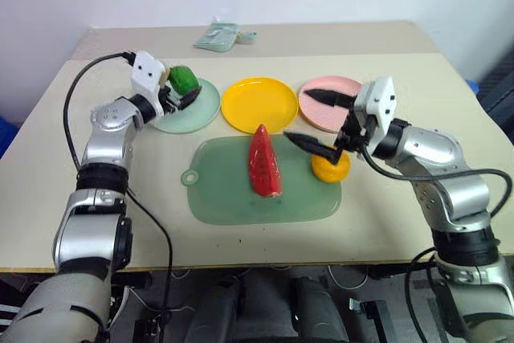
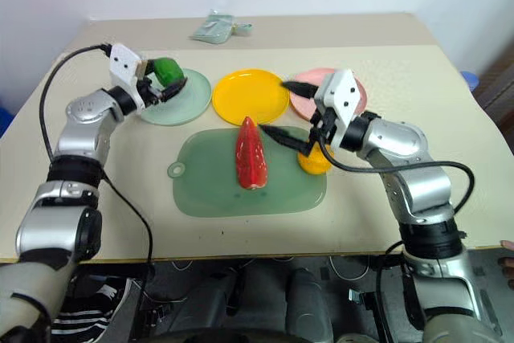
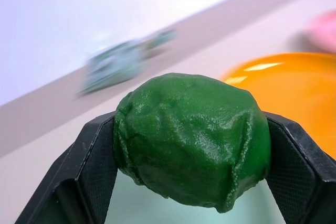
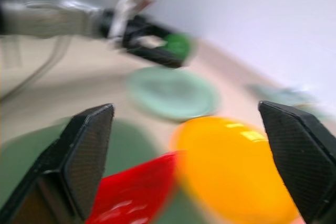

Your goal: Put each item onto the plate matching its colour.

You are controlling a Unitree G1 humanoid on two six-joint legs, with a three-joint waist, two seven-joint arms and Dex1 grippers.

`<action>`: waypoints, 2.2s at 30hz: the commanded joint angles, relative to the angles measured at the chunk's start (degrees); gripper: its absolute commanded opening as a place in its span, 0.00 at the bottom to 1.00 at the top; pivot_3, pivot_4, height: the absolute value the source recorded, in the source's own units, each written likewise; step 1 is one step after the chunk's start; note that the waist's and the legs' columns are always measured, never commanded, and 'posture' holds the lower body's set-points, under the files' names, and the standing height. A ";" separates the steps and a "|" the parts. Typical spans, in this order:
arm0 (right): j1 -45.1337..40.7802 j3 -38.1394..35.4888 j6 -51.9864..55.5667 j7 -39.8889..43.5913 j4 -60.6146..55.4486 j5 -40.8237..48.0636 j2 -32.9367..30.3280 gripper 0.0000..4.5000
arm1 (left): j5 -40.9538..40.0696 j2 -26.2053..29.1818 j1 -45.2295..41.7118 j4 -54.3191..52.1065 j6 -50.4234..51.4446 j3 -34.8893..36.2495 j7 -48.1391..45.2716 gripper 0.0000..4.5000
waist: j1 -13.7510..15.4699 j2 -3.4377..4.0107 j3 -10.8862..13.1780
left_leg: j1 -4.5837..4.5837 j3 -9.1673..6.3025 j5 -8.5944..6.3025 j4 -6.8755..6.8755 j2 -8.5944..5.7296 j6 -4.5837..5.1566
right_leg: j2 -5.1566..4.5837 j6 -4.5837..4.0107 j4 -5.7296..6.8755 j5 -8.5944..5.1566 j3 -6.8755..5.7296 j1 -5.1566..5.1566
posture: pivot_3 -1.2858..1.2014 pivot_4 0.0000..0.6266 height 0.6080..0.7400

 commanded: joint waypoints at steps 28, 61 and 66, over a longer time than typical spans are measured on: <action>0.01 -1.99 8.75 -3.43 -4.47 2.16 0.90 1.00 | -17.63 0.71 14.20 -28.43 1.03 -0.12 -40.70 1.00 | -0.38 0.03 0.00 | -0.01 -0.04 0.01 0.09 -0.01 -0.01 | 0.01 0.01 0.04 0.15 0.05 0.02 | 0.52 0.24 1.00; 0.52 -0.29 25.50 -5.42 -14.21 6.87 -1.67 1.00 | -21.25 1.10 19.58 -37.57 6.49 -2.45 -50.57 1.00 | 0.14 0.05 -0.02 | -0.02 -0.04 0.03 0.08 0.14 -0.05 | 0.16 -0.07 -0.02 0.17 0.10 -0.01 | 0.52 0.24 1.00; -5.46 -2.20 42.08 -16.49 -16.88 11.15 4.40 1.00 | -20.79 2.97 20.01 -36.45 4.87 -1.50 -52.01 1.00 | -0.03 0.06 -0.02 | -0.03 -0.01 0.03 0.01 0.18 -0.05 | 0.19 -0.12 0.01 0.19 0.19 -0.15 | 0.52 0.24 1.00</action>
